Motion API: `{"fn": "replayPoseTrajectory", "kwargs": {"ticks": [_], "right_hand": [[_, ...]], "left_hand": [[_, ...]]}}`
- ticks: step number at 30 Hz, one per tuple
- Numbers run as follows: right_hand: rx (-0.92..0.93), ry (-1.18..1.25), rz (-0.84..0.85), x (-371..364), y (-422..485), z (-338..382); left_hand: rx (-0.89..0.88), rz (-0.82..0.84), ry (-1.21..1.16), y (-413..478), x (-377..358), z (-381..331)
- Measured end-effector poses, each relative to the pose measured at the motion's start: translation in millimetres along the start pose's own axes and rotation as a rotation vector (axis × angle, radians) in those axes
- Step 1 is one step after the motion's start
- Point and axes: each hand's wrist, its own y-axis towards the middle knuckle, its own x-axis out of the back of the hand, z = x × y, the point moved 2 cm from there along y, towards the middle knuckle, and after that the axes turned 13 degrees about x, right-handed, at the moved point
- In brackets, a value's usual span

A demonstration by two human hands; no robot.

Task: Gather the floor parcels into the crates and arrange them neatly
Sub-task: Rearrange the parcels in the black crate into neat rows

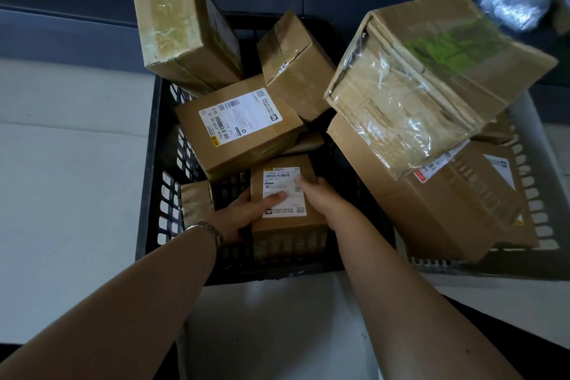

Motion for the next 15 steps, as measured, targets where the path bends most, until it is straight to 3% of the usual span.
{"fn": "replayPoseTrajectory", "kwargs": {"ticks": [3,7,15], "right_hand": [[0.005,-0.147,-0.015,1.3,8.9,-1.5],[-0.004,-0.116,-0.002,1.1,15.0,-11.0],[0.013,-0.081,-0.014,-0.9,13.9,-11.3]], "left_hand": [[-0.103,-0.095,0.117,-1.0,-9.1,-3.8],[-0.136,-0.173,0.238,-1.6,-16.0,-6.2],[0.048,-0.134,0.191,-18.6,-21.2,-5.0]]}}
